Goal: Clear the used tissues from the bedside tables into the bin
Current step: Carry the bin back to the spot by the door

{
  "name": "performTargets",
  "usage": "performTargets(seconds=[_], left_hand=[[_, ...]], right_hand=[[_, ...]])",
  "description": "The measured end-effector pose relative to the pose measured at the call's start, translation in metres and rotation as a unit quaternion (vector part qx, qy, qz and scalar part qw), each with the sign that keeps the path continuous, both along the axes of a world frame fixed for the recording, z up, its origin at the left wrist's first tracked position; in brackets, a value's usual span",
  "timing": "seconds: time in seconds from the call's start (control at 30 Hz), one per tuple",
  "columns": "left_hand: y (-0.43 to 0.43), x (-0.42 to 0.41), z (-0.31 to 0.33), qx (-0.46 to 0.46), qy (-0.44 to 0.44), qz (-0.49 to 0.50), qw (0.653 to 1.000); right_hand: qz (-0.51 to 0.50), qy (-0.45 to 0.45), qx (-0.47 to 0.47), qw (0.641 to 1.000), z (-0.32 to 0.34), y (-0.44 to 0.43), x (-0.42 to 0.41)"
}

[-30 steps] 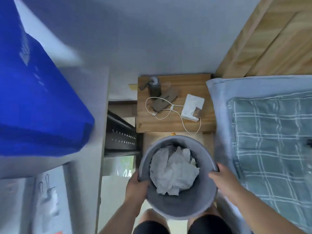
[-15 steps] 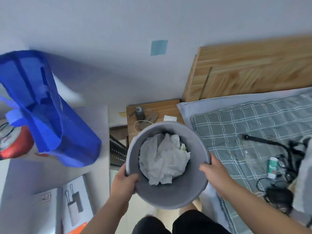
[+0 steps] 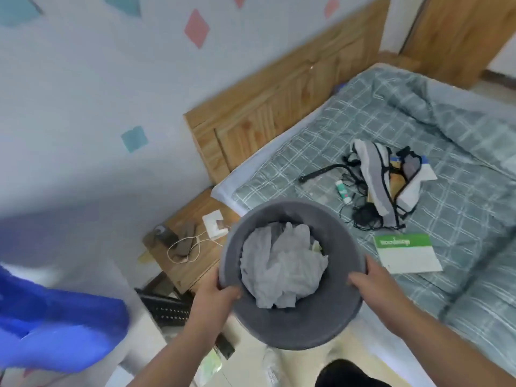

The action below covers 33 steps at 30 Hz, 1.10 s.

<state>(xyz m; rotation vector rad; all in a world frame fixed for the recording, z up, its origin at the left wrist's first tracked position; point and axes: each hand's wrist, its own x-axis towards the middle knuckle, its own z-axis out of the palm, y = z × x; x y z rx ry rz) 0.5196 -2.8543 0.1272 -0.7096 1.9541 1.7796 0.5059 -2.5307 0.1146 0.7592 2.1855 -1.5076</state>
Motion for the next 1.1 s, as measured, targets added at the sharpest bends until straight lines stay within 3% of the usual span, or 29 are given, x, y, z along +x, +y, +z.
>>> performTargets(seconds=[0.17, 0.33, 0.73, 1.1], left_hand=[[0.096, -0.006, 0.015, -0.015, 0.015, -0.165, 0.986], [0.228, 0.025, 0.009, -0.005, 0.001, -0.324, 0.946], [0.551, 0.240, 0.006, 0.012, -0.024, -0.582, 0.813], [0.750, 0.357, -0.008, -0.009, 0.004, -0.747, 0.664]], right_hand=[[-0.143, 0.016, 0.010, 0.990, 0.015, 0.083, 0.100], [-0.299, 0.022, -0.013, 0.954, 0.014, 0.164, 0.232], [-0.588, 0.050, -0.036, 0.807, 0.023, 0.335, 0.557], [-0.735, 0.063, -0.033, 0.674, 0.014, 0.393, 0.694]])
